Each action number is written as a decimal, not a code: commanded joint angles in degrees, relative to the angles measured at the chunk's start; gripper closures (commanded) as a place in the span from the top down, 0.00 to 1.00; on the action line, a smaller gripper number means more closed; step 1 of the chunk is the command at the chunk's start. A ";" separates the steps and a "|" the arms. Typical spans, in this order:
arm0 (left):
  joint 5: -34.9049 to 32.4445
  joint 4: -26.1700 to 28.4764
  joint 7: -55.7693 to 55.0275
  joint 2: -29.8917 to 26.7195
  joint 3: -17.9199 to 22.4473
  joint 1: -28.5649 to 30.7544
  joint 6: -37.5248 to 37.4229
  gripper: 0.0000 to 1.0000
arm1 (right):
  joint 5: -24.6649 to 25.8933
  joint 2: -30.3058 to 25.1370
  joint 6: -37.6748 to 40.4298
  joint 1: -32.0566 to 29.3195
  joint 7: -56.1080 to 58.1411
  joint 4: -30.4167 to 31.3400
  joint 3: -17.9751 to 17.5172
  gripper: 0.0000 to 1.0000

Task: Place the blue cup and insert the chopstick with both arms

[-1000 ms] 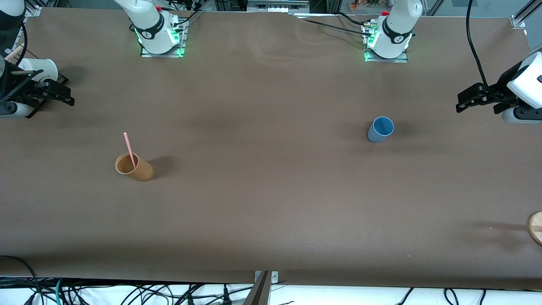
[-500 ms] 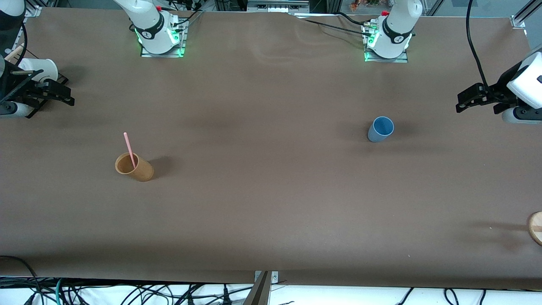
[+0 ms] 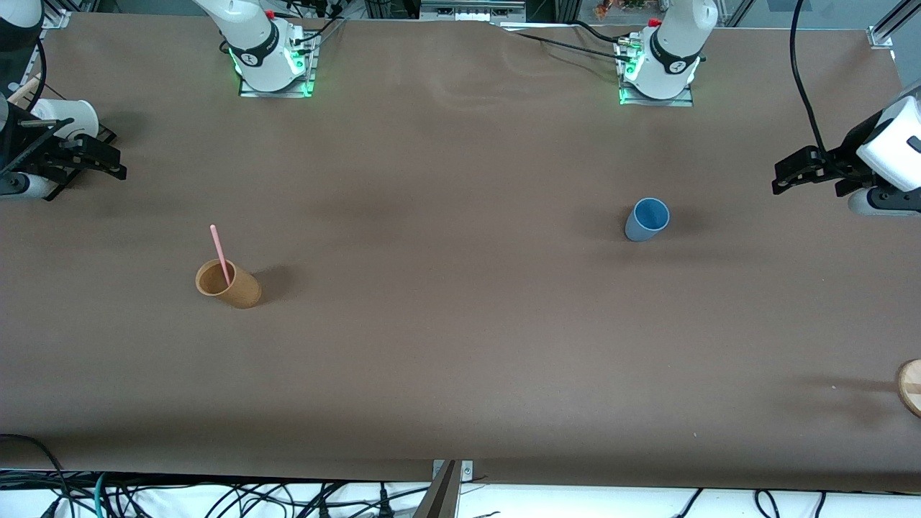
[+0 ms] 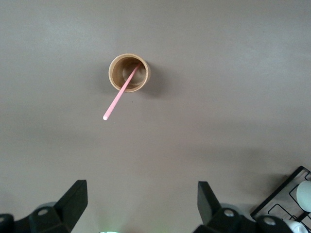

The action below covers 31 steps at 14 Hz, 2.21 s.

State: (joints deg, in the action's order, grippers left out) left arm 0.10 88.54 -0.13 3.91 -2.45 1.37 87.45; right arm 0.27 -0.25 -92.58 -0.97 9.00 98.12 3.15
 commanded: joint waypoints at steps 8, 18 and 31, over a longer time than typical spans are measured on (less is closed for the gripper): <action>0.52 0.13 -0.14 6.81 -3.70 -0.49 -2.28 1.00 | -0.44 0.43 1.18 -0.43 -0.47 -1.27 -0.33 1.00; 0.70 33.08 0.22 0.76 -3.44 0.48 28.02 1.00 | -0.44 0.69 1.18 -0.52 -0.47 -1.27 -0.33 1.00; 1.13 51.20 -0.66 -1.71 -3.35 0.13 47.46 1.00 | -0.44 0.78 1.18 -0.52 -0.38 -1.27 -0.33 1.00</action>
State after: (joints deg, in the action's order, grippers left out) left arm 0.11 137.21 -0.53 4.26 -5.64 1.47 133.04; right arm 0.27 0.20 -92.52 -0.97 8.83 98.12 3.14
